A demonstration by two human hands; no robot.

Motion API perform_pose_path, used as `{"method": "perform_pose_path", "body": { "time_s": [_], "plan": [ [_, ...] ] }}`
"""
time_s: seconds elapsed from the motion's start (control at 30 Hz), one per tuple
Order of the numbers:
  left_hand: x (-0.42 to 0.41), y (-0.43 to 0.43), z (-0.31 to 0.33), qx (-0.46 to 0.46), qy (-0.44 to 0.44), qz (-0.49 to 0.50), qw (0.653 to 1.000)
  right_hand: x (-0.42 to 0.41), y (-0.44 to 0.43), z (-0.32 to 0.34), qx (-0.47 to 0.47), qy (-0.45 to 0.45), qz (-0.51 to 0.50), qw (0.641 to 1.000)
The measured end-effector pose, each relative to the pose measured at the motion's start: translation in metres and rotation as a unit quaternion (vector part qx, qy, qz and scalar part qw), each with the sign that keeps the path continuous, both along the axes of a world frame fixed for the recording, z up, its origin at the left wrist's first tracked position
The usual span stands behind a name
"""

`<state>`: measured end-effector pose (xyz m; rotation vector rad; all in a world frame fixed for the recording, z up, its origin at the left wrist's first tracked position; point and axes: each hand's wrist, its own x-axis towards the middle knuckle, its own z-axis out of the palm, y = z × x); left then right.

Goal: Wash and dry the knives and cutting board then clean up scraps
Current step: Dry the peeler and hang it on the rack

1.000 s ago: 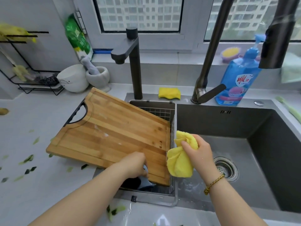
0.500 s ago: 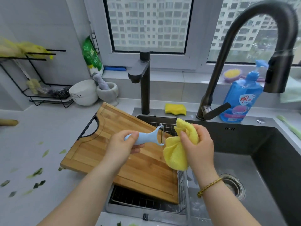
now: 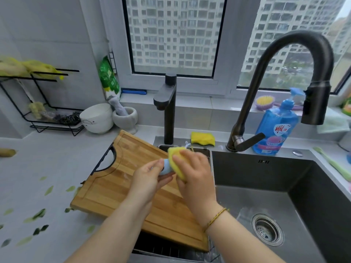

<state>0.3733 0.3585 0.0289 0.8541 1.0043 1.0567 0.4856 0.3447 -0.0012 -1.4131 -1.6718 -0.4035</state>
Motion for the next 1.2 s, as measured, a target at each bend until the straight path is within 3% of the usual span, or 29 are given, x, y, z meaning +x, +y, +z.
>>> {"method": "perform_pose_path", "body": {
  "time_s": [0.13, 0.27, 0.4, 0.5, 0.73, 0.87, 0.97, 1.07, 1.2],
  "plan": [
    [-0.003, 0.001, -0.001, -0.015, -0.011, -0.017, 1.0, 0.0, -0.005, -0.011, -0.001, 0.005, 0.032, 0.999],
    [-0.006, 0.0, -0.001, -0.009, -0.023, -0.018, 1.0, 0.015, 0.0, -0.007, -0.02, 0.127, -0.021, 0.991],
    [-0.007, 0.004, -0.001, -0.018, -0.013, -0.002, 1.0, 0.017, -0.005, 0.004, -0.079, 0.322, 0.024, 0.943],
    [-0.004, 0.005, -0.003, -0.042, -0.02, -0.022, 0.999, 0.012, -0.007, 0.004, -0.115, 0.351, 0.055, 0.928],
    [-0.007, 0.01, -0.007, -0.029, 0.007, -0.047, 0.998, 0.014, -0.008, -0.005, -0.128, 0.325, 0.052, 0.936],
    [-0.008, 0.013, -0.003, -0.042, 0.067, -0.101, 0.992, 0.012, -0.006, -0.01, -0.15, 0.313, 0.059, 0.936],
    [-0.012, 0.015, -0.005, -0.045, 0.11, -0.128, 0.985, 0.01, -0.011, -0.01, -0.064, 0.298, 0.016, 0.952],
    [-0.011, 0.012, -0.005, -0.025, 0.151, -0.166, 0.974, 0.009, -0.006, -0.008, 0.004, 0.163, -0.004, 0.987],
    [-0.008, 0.009, -0.005, 0.007, 0.184, -0.183, 0.966, 0.007, 0.01, -0.005, -0.059, -0.055, -0.042, 0.996]
  ]
}}
